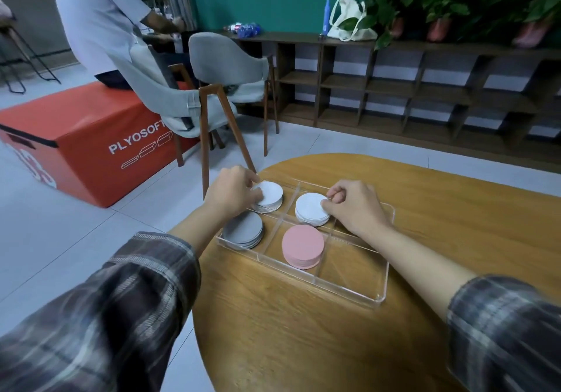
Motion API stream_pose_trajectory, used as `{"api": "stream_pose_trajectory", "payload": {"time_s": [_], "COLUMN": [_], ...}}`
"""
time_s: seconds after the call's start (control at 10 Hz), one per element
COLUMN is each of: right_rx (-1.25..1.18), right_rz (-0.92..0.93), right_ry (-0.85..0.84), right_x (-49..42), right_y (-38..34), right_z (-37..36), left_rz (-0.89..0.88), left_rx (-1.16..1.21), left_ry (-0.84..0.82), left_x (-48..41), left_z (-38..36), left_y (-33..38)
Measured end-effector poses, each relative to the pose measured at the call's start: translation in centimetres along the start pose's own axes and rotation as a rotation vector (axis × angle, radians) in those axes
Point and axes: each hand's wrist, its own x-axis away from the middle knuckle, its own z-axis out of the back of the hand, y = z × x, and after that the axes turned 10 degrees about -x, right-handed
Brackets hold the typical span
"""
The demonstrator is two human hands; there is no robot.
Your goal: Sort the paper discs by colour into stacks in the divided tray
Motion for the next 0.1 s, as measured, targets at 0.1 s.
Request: {"api": "stream_pose_trajectory", "payload": {"time_s": [0.1], "right_rx": [-0.042], "right_rz": [0.066], "right_ry": [-0.026], "right_x": [0.64], "right_y": [-0.13], "right_z": [0.8], "left_rz": [-0.028], "left_rx": [-0.049], "left_ry": [0.013], "left_x": [0.47], "left_z": [0.02], "left_y": [0.67]}}
